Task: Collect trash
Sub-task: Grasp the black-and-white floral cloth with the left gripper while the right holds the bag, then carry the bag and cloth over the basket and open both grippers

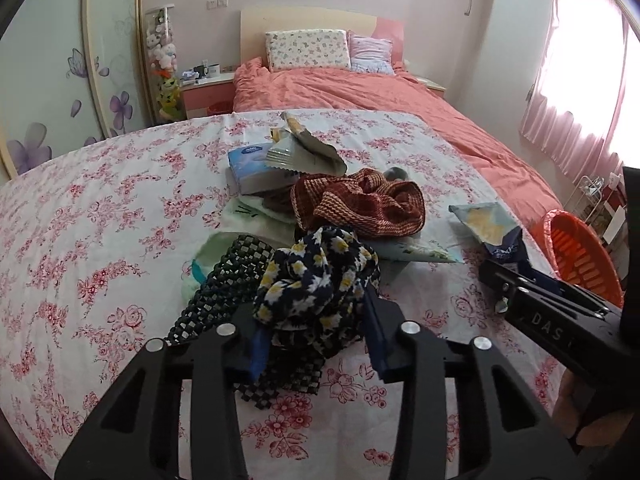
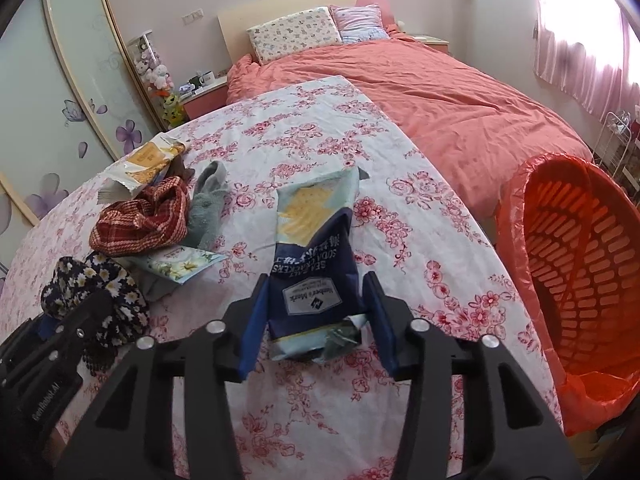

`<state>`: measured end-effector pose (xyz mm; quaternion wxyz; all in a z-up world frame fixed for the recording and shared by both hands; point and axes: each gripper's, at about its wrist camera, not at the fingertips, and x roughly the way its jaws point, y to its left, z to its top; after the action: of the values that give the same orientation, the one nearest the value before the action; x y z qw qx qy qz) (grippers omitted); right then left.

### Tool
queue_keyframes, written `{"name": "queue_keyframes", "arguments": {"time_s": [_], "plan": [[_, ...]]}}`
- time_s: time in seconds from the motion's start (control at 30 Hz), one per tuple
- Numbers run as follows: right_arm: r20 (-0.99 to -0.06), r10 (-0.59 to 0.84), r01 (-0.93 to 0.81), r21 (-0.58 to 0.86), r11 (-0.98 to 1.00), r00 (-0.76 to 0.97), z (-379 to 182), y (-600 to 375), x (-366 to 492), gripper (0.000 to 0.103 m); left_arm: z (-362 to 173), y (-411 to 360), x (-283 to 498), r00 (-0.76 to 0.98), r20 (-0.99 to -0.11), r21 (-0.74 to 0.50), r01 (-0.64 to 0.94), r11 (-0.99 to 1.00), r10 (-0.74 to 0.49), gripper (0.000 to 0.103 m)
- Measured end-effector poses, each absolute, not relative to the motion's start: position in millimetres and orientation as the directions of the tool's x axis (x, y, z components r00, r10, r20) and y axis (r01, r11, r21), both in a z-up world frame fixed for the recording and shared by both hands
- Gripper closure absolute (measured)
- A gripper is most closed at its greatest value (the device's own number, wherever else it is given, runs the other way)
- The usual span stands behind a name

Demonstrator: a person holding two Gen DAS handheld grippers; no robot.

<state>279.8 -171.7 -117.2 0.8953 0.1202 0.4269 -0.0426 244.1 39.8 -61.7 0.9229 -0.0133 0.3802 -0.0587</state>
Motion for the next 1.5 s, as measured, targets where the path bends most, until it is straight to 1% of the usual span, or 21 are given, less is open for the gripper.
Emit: {"name": "queue_keyframes", "arguments": {"time_s": [0.2, 0.53, 0.83, 1.1, 1.3, 1.5], "plan": [[-0.757, 0.059, 0.168, 0.220, 0.961, 0.651, -106.6, -177.0, 268.2, 0.066, -51.0, 46.1, 237.0, 0.718, -0.683, -0.093, 0.094, 0.991, -0.132, 0.065], [-0.709, 0.074, 0.148, 0.247, 0.958, 0.702, -79.7, -181.6, 244.7, 0.066, -25.1, 49.7, 222.9, 0.749, -0.645, -0.107, 0.105, 0.989, -0.149, 0.065], [-0.645, 0.063, 0.150, 0.271, 0.951, 0.762, -44.9, -200.0, 213.0, 0.066, -7.0, 32.3, 215.7, 0.765, -0.618, -0.111, 0.142, 0.984, -0.180, 0.065], [-0.582, 0.004, 0.183, 0.262, 0.948, 0.814, -19.7, -227.3, 177.0, 0.066, 4.9, 1.6, 204.7, 0.769, -0.595, -0.120, 0.202, 0.972, -0.233, 0.065], [-0.530, -0.072, 0.230, 0.238, 0.944, 0.845, -5.5, -253.1, 149.0, 0.066, 10.5, -27.6, 201.9, 0.760, -0.581, -0.132, 0.265, 0.955, -0.291, 0.065], [-0.507, -0.144, 0.296, 0.233, 0.926, 0.850, -2.6, -285.0, 130.5, 0.066, 10.8, -64.1, 204.0, 0.734, -0.579, -0.145, 0.335, 0.931, -0.354, 0.065]]}}
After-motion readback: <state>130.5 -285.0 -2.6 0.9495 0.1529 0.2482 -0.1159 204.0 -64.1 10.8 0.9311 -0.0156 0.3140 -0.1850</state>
